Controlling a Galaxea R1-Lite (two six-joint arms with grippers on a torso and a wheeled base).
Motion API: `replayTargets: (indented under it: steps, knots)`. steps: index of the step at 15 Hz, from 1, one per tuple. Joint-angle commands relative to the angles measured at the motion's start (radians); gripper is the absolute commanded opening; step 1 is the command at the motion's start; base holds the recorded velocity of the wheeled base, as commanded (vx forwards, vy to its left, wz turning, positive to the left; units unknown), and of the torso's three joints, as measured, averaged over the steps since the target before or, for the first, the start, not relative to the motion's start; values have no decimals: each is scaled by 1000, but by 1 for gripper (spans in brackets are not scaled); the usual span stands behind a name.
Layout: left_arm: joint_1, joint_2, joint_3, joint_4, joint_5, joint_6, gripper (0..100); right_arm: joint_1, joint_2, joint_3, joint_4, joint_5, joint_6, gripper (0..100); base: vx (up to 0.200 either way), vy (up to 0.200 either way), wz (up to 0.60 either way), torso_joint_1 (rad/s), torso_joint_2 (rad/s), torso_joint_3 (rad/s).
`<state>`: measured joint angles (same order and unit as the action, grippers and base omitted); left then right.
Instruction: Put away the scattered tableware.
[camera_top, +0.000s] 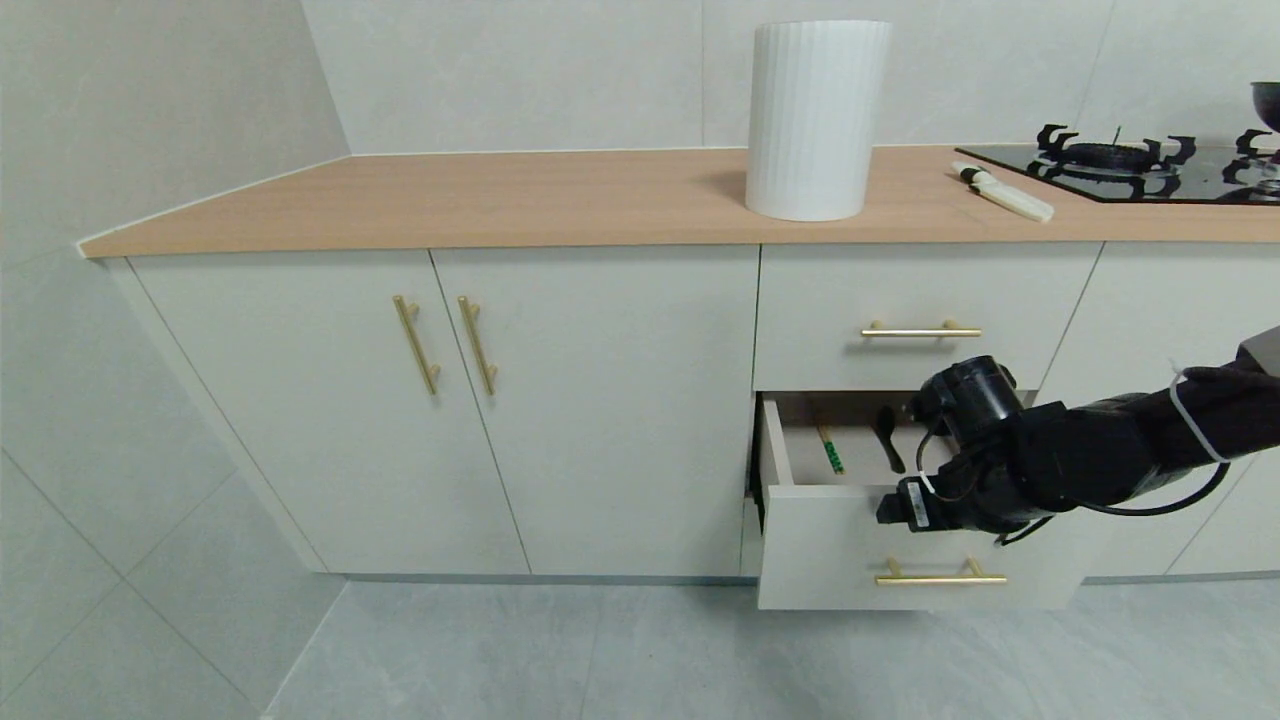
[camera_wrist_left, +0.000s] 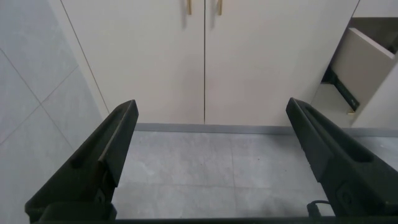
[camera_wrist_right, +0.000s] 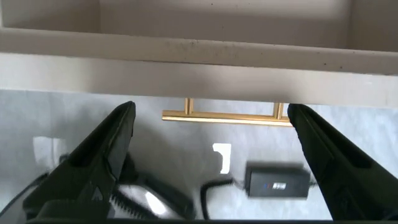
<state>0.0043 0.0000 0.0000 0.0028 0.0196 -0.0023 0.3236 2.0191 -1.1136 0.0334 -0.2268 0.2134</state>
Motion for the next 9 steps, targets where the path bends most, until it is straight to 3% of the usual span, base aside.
replayTargets:
  steps: [1, 5, 9]
  knots:
    - [0, 0, 0, 0, 0, 1, 100, -15, 35, -37, 2, 1, -3, 100, 0, 0, 0, 0, 0, 0]
    - [0, 0, 0, 0, 0, -1, 100, -37, 70, -115, -1, 1, -3, 100, 0, 0, 0, 0, 0, 0]
    - [0, 0, 0, 0, 0, 1, 100, -67, 125, -117, -135, 0, -3, 100, 0, 0, 0, 0, 0, 0]
